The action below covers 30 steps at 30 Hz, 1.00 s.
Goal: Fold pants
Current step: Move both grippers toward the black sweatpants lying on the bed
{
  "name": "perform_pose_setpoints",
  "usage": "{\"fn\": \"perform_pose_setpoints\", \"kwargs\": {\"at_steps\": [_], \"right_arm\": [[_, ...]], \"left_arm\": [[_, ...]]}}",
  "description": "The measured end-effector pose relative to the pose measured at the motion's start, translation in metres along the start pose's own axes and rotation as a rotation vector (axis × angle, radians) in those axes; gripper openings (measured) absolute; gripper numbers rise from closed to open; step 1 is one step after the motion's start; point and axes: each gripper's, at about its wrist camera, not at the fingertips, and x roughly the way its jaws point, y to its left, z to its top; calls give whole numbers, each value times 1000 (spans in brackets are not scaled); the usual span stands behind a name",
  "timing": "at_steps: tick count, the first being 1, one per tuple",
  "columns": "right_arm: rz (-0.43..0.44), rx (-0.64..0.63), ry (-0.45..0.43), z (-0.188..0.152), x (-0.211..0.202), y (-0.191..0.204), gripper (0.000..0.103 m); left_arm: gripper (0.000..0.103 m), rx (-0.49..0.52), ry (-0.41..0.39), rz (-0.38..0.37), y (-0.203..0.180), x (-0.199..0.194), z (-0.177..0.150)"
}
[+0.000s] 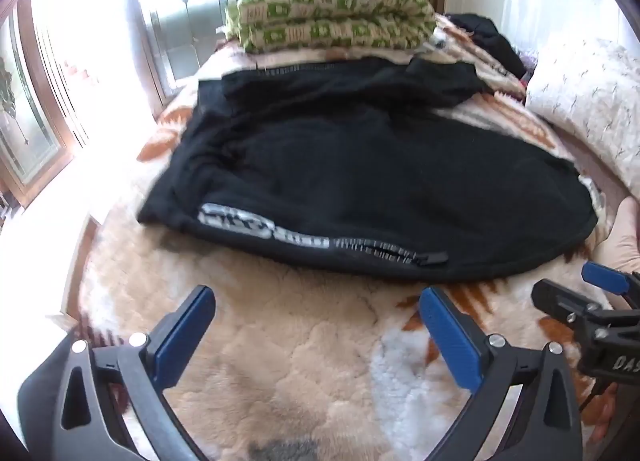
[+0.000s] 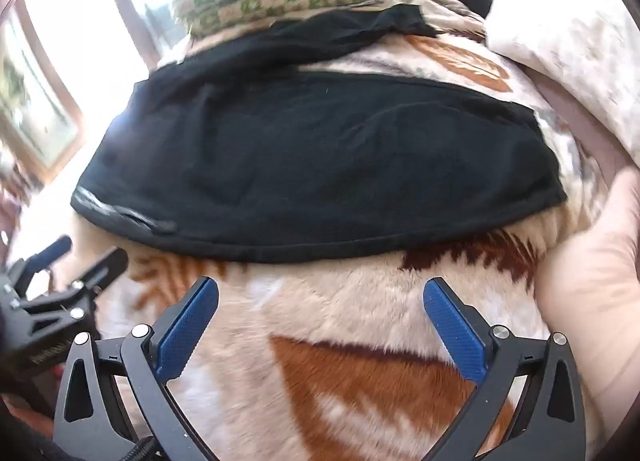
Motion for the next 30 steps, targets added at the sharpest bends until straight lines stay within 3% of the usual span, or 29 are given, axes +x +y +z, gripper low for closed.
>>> {"fn": "perform_pose_setpoints", "kwargs": {"at_steps": [8, 17, 23, 30], "right_arm": [[47, 18, -172, 23, -63, 4, 103], [-12, -48, -303, 38, -102, 8, 103], [11, -77, -302, 36, -102, 10, 103], [10, -15, -274, 38, -97, 1, 103]], "left_arm": [[103, -34, -87, -13, 10, -51, 29], [103, -39, -145, 1, 9, -82, 43], [103, -22, -159, 2, 4, -84, 45], [103, -36, -147, 2, 2, -81, 46]]}}
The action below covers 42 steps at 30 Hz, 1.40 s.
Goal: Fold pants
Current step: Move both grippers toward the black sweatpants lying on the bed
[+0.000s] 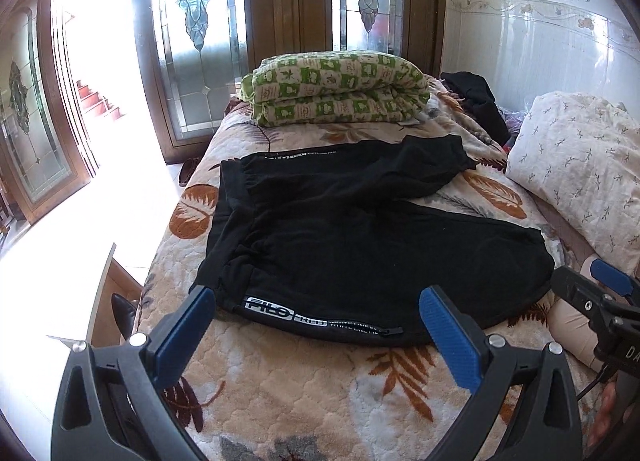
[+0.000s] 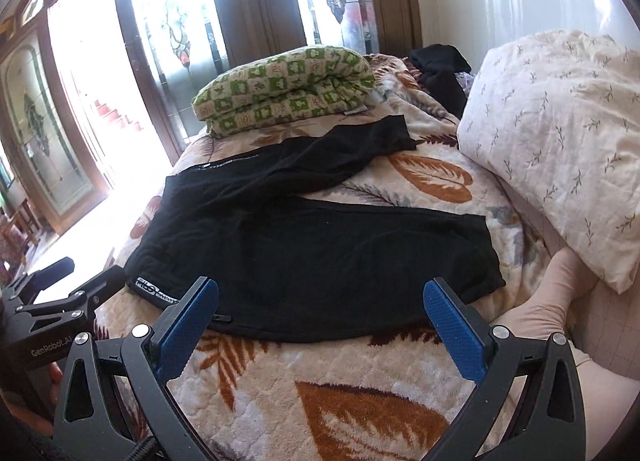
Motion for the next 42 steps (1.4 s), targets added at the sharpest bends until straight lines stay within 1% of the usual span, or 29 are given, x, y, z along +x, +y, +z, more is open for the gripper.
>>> {"fn": "perform_pose_setpoints", "kwargs": {"at_steps": [5, 10, 20, 23, 27, 33, 42], "right_arm": [[-9, 3, -3, 0, -1, -2, 103], [6, 2, 5, 1, 0, -1, 103], [1, -27, 27, -2, 8, 2, 103], [-3, -37, 40, 4, 15, 6, 103], [-4, -97, 37, 19, 28, 18, 103], [32, -167, 54, 46, 55, 33, 103], [63, -182, 63, 73, 83, 42, 103]], "left_arm": [[103, -2, -5, -1, 2, -1, -1], [103, -8, 0, 5, 5, 0, -1], [103, -20, 13, 14, 17, 12, 5], [103, -15, 18, 12, 16, 18, 7], [103, -14, 21, 6, 15, 26, 11], [103, 10, 26, 16, 16, 35, 16], [103, 15, 29, 41, 31, 56, 31]]}}
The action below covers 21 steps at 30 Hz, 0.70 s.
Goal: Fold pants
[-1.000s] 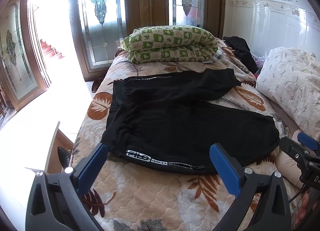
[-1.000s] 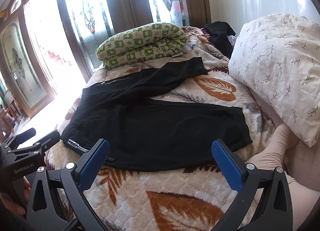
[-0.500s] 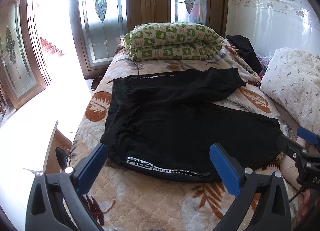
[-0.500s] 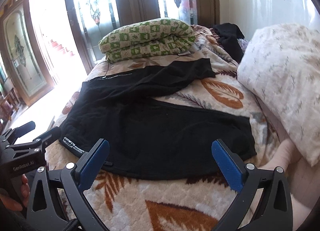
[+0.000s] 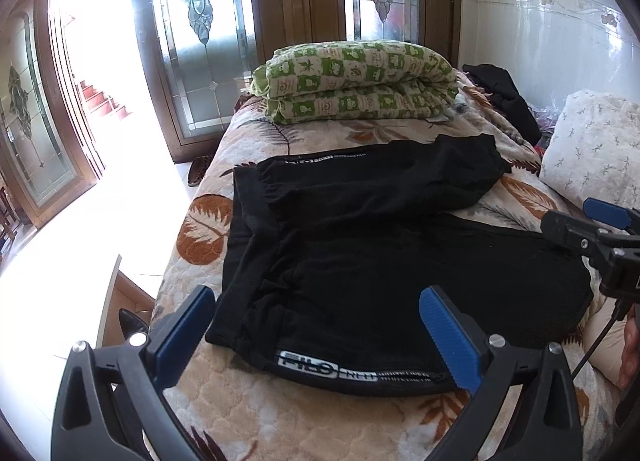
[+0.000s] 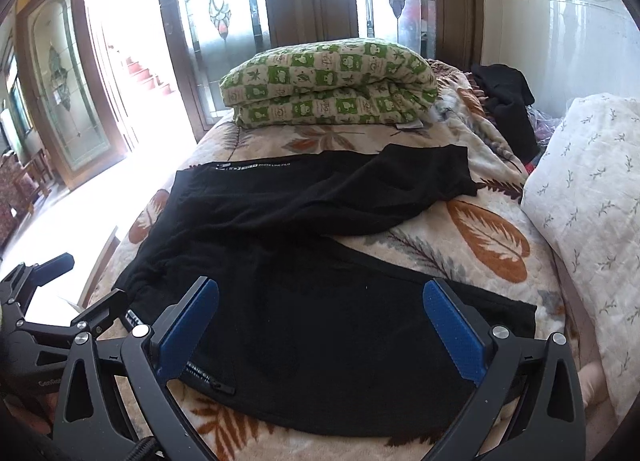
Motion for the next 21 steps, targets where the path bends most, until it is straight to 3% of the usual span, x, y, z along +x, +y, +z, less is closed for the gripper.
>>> {"fn": "perform_pose_setpoints", "kwargs": {"at_steps": [14, 21], "right_arm": [[-15, 19, 29, 13, 31, -16, 103], [-28, 38, 51, 34, 55, -39, 103]], "left_arm": [[103, 4, 6, -18, 4, 37, 24], [103, -18, 35, -28, 30, 67, 45]]}}
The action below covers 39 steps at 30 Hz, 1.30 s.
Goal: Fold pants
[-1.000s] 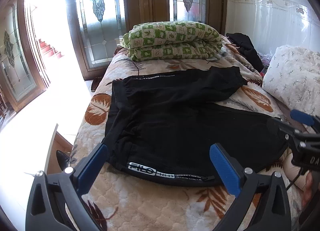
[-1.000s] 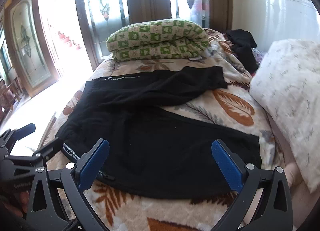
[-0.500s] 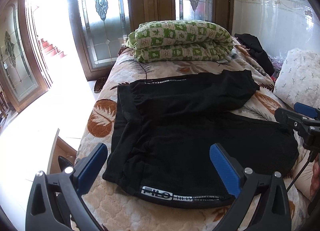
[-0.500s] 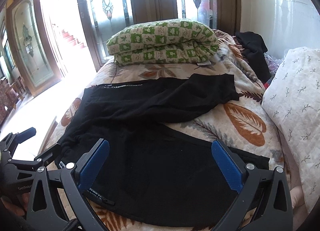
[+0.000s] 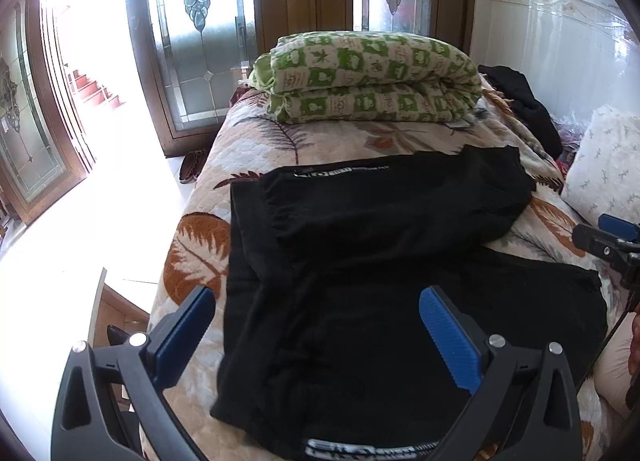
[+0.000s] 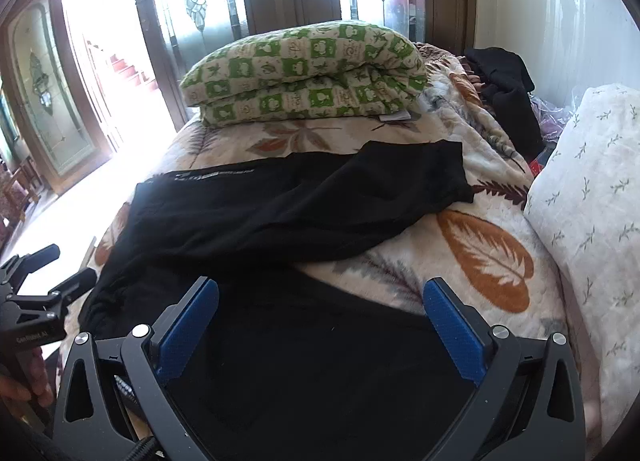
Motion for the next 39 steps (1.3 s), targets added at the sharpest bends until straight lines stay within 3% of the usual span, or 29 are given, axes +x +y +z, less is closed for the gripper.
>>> {"fn": "perform_pose_setpoints", "kwargs": {"at_steps": [14, 26, 30, 35, 39], "right_arm": [[-10, 19, 19, 48, 48, -21, 103], [-7, 128, 68, 89, 104, -53, 103], [6, 124, 93, 94, 124, -44, 103], [88, 56, 145, 98, 148, -10, 103], [114, -62, 202, 110, 176, 21, 101]], "left_arm": [[103, -100, 66, -114, 52, 76, 53], [103, -149, 146, -122, 84, 141, 75], [103, -160, 174, -134, 91, 159, 77], [102, -168, 205, -163, 91, 176, 78], [91, -131, 247, -165, 84, 186, 76]]}}
